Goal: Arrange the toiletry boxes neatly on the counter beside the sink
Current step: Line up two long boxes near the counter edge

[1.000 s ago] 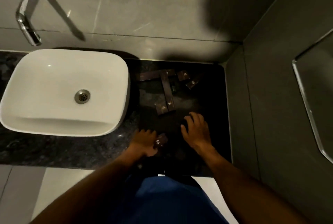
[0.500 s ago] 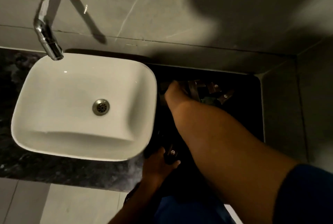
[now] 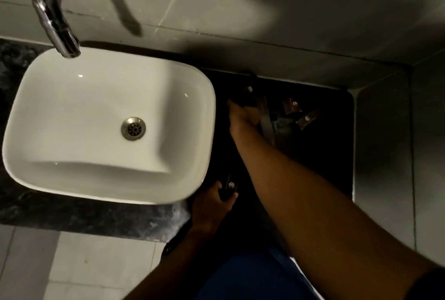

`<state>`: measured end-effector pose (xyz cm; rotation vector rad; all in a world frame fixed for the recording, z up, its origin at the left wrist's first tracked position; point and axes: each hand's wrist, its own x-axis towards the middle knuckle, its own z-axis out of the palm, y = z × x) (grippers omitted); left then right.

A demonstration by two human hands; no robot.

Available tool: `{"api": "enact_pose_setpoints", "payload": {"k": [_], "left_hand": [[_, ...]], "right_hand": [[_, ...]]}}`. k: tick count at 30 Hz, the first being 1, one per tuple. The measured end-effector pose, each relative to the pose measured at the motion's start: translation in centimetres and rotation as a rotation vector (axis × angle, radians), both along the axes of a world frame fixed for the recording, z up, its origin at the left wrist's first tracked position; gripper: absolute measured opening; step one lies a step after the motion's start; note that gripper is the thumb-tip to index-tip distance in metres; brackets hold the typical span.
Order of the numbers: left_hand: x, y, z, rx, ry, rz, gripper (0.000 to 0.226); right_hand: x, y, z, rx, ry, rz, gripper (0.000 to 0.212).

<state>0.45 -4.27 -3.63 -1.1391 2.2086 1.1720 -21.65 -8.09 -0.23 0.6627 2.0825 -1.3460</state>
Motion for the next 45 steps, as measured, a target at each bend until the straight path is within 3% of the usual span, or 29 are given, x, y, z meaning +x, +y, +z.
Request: {"api": "enact_pose_setpoints", "payload": {"k": [2,5,10,15,21,30,41,45], "left_hand": [[0.3,0.0,-0.7,0.008,-0.001,0.025,0.061],[1.1,0.1,-1.3,0.004,0.018,0.027,0.053],[1.7,1.1,-1.1,-0.013,0.103,0.021,0.033],[1.7,2.1,-1.2,-0.022,0.159,0.032,0.033],[1.7,2.1,-1.6,-0.056,0.179,-0.013,0.025],[1.8,2.5,-1.8,-0.039,0.176,0.021,0.027],[1.8,2.5,-1.8,-0.052,0.198,0.007,0.042],[1.9,2.0,-1.4,-0.02,0.232,0.113,0.05]], "right_hand": [[1.2,2.1,1.3,-0.019,0.12,0.068,0.036],[5.4,9.3,1.9,0.078,0.31,0.25,0.045],[14.4,19.9,-0.4,0.21,0.134,0.469,0.059],[17.8,21.6,-2.6,0.297,0.12,0.607,0.077],[18.5,21.7,-3.3,0.317,0.205,0.644,0.075],[19.2,21.9,-4.0,0.305,0.185,0.643,0.077],[19.1,22.2,-4.2,0.282,0.178,0.65,0.08],[18.7,22.8,-3.0,0.312,0.185,0.492,0.088]]}}
